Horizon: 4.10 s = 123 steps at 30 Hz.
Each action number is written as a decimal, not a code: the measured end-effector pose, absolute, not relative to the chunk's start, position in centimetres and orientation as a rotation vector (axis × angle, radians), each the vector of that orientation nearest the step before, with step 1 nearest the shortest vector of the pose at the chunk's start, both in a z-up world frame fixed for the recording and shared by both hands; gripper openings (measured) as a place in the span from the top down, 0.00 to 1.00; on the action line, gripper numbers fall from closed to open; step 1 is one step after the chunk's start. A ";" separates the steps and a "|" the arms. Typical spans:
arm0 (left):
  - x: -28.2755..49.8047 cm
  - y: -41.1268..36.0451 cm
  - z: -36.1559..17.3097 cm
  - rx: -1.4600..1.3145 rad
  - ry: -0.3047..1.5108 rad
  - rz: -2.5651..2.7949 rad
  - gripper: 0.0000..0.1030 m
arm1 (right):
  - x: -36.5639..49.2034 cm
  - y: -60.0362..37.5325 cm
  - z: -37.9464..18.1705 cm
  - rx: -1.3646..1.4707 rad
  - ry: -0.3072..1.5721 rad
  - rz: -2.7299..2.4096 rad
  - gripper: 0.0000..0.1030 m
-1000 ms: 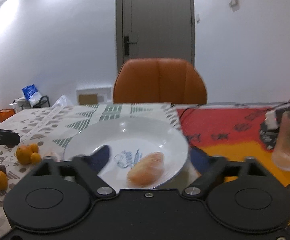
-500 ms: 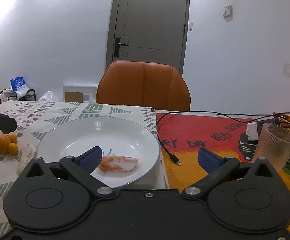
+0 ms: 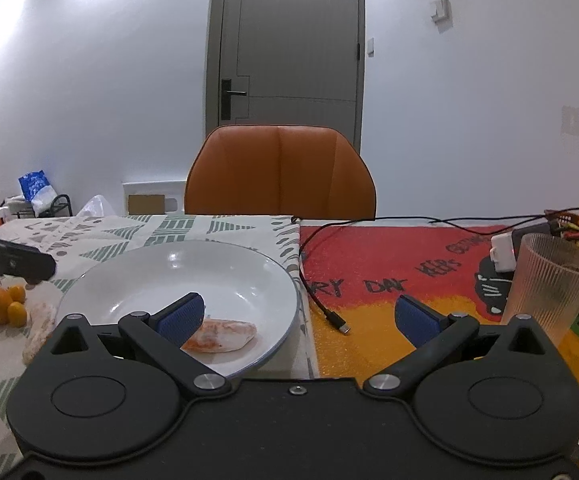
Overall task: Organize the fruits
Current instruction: 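Lower the red plum into the white bowl and open the left gripper, then move both grippers back to the fruit on the tablecloth, then grasp a mandarin orange with the right gripper while the left grasps a yellow-green fruit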
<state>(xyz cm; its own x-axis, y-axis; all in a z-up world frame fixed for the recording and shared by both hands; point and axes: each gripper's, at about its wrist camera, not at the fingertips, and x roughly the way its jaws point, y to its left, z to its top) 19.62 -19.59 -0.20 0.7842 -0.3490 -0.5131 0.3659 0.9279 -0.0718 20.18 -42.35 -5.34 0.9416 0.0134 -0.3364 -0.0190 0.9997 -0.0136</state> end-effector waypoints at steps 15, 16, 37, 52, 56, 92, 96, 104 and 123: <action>21.6 -21.2 -1.1 0.034 0.566 -0.402 0.80 | 19.2 -41.7 -4.2 -0.018 0.308 0.043 0.00; 21.6 -21.2 -1.0 0.033 0.568 -0.403 0.79 | 19.0 -41.5 -4.1 -0.012 0.309 0.048 0.00; 18.8 -13.9 -0.1 -0.003 0.564 -0.236 0.29 | 18.1 -37.1 -4.1 0.015 0.348 0.150 0.00; 15.4 -8.0 0.2 -0.040 0.546 -0.129 0.20 | 17.4 -33.1 -3.8 0.032 0.376 0.276 0.00; 14.7 -6.7 0.1 -0.056 0.544 -0.103 0.19 | 17.3 -32.0 -3.8 0.027 0.384 0.297 0.00; 11.8 0.8 -4.8 -0.179 0.622 -0.033 0.50 | 16.3 -22.7 -5.6 0.011 0.515 0.583 0.19; 12.0 1.2 -5.4 -0.210 0.648 -0.056 0.75 | 16.6 -21.9 -5.9 0.004 0.535 0.602 0.21; 11.5 1.3 -4.6 -0.203 0.620 -0.065 0.78 | 17.3 -20.0 -7.4 0.007 0.621 0.665 0.65; 12.0 -2.3 -2.4 -0.149 0.562 -0.125 0.78 | 16.5 -24.7 -5.0 0.042 0.531 0.584 0.66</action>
